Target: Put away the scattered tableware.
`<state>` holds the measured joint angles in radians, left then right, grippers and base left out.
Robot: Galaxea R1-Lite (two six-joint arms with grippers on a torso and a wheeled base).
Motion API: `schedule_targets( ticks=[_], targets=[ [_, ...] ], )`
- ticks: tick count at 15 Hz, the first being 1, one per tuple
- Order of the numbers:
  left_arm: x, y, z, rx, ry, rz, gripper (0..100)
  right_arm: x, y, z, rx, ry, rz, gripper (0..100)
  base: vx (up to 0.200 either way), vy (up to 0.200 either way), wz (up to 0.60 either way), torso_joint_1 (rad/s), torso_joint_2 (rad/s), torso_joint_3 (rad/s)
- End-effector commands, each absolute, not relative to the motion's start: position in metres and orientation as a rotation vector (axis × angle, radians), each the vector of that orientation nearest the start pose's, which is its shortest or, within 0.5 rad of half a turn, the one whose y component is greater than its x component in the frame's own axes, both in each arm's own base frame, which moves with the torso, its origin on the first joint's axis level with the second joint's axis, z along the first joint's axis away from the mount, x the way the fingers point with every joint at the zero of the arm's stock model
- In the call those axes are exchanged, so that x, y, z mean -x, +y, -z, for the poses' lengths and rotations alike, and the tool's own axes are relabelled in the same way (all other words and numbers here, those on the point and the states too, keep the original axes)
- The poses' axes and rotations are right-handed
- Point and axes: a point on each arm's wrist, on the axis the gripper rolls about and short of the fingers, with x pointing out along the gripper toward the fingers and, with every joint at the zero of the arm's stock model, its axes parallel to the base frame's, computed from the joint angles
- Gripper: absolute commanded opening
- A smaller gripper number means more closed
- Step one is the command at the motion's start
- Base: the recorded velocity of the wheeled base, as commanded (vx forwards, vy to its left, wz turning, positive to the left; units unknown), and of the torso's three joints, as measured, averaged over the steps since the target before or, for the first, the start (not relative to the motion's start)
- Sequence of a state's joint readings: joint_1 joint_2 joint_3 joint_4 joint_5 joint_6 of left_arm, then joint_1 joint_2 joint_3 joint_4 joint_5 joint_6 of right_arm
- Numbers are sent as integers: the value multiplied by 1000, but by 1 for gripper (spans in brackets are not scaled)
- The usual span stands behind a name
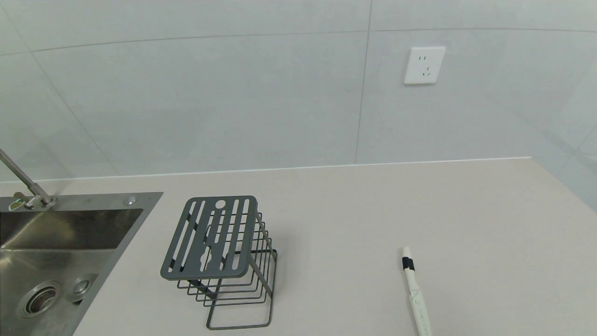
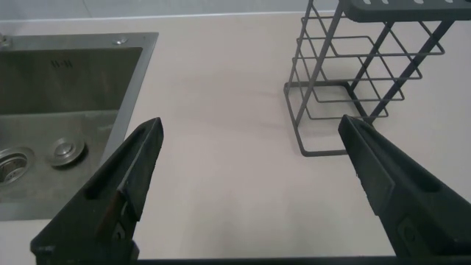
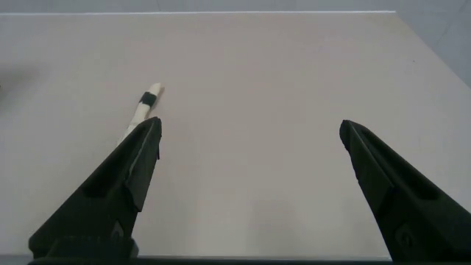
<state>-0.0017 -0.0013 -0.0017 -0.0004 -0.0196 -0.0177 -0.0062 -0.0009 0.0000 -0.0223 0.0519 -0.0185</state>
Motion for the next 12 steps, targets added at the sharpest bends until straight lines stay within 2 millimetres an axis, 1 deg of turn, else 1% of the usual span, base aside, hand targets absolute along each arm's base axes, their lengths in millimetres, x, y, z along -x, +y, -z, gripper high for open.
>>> schedule_targets(
  ticks=[1, 2, 3, 4, 5, 6, 7, 8, 9, 10, 11, 12],
  targets=[
    [23, 0, -76, 18, -1, 21, 100, 23, 1, -83, 25, -76, -48, 100, 0, 0, 0, 0, 0, 0],
    [23, 0, -76, 17, -1, 21, 100, 24, 1, -93, 41, -173, -47, 100, 0, 0, 0, 0, 0, 0],
    [23, 0, -76, 17, -1, 21, 100, 25, 2, -96, 56, -207, -70, 100, 0, 0, 0, 0, 0, 0],
    [23, 0, -76, 18, -1, 21, 100, 25, 4, -96, 71, -205, -144, 100, 0, 0, 0, 0, 0, 0],
    [23, 0, -76, 18, -1, 21, 100, 24, 6, -94, 74, -167, -242, 100, 0, 0, 0, 0, 0, 0],
    [23, 0, -76, 18, -1, 21, 100, 22, 7, -90, 63, -71, -317, 100, 0, 0, 0, 0, 0, 0],
    [23, 0, -76, 18, -1, 21, 100, 21, 8, -93, 50, 5, -375, 100, 0, 0, 0, 0, 0, 0],
    [23, 0, -76, 17, -1, 21, 100, 20, 9, -97, 37, 52, -405, 100, 0, 0, 0, 0, 0, 0],
    [23, 0, -76, 17, -1, 21, 100, 14, 10, -109, 25, 90, -439, 100, 0, 0, 0, 0, 0, 0],
    [23, 0, -76, 17, -1, 21, 100, 11, 10, -116, 21, 112, -459, 100, 0, 0, 0, 0, 0, 0],
    [23, 0, -76, 15, -1, 21, 100, 8, 10, -119, 16, 126, -477, 100, 0, 0, 0, 0, 0, 0],
    [23, 0, -76, 15, -1, 21, 100, 2, 11, -121, 6, 174, -539, 100, 0, 0, 0, 0, 0, 0]
  ],
)
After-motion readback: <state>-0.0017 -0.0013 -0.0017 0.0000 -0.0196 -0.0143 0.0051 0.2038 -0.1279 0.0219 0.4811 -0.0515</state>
